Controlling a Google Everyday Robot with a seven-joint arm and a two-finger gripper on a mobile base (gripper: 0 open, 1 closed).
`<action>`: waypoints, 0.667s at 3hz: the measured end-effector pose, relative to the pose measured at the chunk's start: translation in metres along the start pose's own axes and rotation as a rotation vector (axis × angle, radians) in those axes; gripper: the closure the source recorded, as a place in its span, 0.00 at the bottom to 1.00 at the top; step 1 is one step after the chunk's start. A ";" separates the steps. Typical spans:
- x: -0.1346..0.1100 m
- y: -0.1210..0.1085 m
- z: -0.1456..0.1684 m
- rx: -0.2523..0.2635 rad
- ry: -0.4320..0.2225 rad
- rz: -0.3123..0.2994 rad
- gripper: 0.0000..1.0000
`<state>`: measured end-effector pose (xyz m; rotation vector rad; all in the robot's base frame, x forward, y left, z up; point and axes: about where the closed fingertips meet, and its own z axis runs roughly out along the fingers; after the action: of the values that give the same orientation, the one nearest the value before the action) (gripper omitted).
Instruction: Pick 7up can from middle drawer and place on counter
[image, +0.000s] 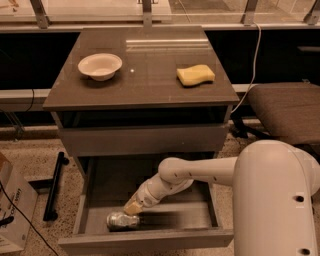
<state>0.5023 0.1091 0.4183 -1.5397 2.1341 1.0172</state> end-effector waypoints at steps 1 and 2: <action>-0.011 0.006 -0.011 0.013 -0.032 -0.008 0.74; -0.028 0.005 -0.037 0.016 -0.086 -0.037 0.50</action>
Offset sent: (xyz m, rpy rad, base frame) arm 0.0260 -0.0169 0.0822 0.1405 -0.0933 -0.0235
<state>0.5131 0.1036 0.4637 -1.4945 2.0433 1.0327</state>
